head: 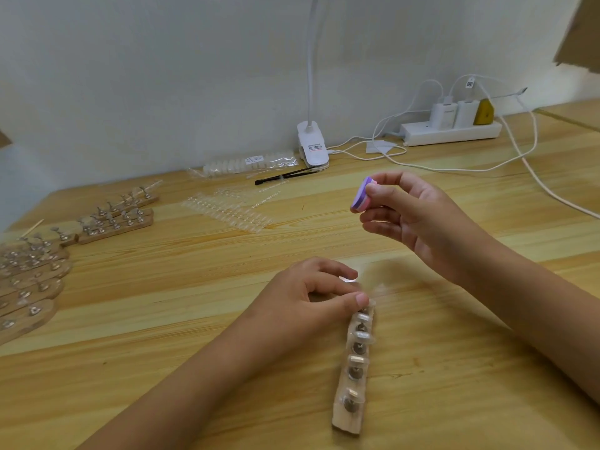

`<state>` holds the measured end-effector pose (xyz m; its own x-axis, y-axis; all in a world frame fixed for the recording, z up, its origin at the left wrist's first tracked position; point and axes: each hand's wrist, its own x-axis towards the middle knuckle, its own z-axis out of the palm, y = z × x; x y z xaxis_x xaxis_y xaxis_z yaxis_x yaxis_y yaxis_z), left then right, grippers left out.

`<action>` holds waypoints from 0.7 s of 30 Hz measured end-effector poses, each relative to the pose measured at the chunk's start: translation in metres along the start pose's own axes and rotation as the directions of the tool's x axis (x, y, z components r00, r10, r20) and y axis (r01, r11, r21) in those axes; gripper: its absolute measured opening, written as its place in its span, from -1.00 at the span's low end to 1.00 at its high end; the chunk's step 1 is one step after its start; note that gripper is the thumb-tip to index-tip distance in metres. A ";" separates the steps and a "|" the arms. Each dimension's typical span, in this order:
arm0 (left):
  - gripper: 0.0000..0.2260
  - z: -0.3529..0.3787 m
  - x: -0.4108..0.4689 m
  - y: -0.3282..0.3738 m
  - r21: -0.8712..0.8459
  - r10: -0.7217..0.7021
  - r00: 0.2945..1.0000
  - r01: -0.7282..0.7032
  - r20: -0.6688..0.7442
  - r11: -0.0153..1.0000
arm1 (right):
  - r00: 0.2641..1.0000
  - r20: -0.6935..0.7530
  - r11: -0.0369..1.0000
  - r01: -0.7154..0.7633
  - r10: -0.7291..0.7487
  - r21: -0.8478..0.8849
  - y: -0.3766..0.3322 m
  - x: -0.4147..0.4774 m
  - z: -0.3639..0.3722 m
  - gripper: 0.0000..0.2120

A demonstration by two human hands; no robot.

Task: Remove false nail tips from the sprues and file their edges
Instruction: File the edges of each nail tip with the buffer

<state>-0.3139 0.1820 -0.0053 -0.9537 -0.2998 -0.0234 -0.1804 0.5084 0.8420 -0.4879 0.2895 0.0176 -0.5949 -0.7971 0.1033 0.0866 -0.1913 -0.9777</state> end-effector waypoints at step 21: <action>-0.77 -0.011 -0.005 -0.002 0.165 0.064 0.993 -0.079 0.094 0.983 | 1.000 0.013 1.000 -0.016 0.017 -0.019 0.004 0.001 -0.001 -0.76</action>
<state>-0.3061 0.1737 -0.0006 -0.9817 -0.1892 -0.0198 -0.1416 0.6569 0.7405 -0.4885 0.2886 0.0137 -0.5829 -0.8076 0.0893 0.0811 -0.1672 -0.9826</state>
